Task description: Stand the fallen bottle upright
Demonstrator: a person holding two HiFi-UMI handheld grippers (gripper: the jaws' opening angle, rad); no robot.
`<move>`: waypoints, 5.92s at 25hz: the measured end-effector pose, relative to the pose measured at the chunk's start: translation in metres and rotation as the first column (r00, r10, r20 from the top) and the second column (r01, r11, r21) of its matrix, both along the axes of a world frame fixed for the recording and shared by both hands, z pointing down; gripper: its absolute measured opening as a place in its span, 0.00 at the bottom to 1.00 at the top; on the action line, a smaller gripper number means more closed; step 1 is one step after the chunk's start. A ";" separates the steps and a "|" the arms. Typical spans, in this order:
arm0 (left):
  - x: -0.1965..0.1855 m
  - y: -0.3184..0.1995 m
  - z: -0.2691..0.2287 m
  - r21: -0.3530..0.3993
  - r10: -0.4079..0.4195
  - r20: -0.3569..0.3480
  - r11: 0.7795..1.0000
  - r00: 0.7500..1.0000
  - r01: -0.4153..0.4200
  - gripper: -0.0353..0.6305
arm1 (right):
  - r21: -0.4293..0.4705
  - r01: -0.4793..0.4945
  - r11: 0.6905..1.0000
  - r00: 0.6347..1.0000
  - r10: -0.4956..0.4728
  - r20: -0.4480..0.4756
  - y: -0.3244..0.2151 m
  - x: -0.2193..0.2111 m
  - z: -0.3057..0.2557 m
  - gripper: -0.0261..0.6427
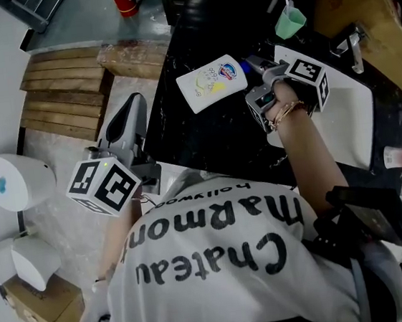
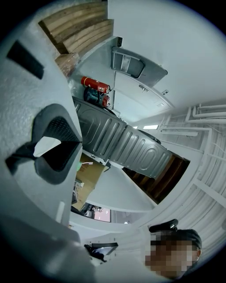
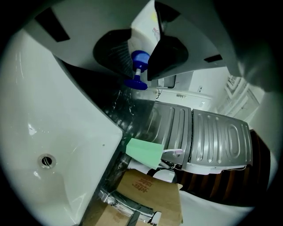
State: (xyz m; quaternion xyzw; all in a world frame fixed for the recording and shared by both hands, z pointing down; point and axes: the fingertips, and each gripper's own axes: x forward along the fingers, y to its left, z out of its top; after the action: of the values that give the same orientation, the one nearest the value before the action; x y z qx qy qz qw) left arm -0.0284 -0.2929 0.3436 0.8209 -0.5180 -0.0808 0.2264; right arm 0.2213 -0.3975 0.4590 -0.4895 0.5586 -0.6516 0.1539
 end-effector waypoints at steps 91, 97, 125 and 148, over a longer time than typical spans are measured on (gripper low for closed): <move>-0.089 0.014 -0.050 0.112 0.312 -0.025 0.945 0.950 -0.308 0.08 | 0.481 0.151 0.864 0.520 0.344 -0.782 0.075 -0.041 -0.158 0.19; -0.103 0.018 -0.049 0.116 0.306 -0.032 0.947 0.951 -0.301 0.08 | 0.479 0.181 0.859 0.478 0.349 -0.806 0.077 -0.053 -0.161 0.19; -0.135 0.030 -0.037 0.101 0.305 -0.065 0.949 0.950 -0.298 0.08 | 0.459 0.253 0.852 0.357 0.359 -0.862 0.084 -0.093 -0.163 0.19; -0.160 0.050 -0.041 0.110 0.285 -0.067 0.955 0.956 -0.277 0.08 | 0.394 0.343 0.853 0.331 0.283 -0.900 0.086 -0.116 -0.161 0.19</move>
State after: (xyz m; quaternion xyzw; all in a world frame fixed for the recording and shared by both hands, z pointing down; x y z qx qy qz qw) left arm -0.1880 -0.2428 0.3027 0.8924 -0.3817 -0.1069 0.2156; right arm 0.1054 -0.3120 0.2977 -0.7007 0.7049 -0.0702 -0.0848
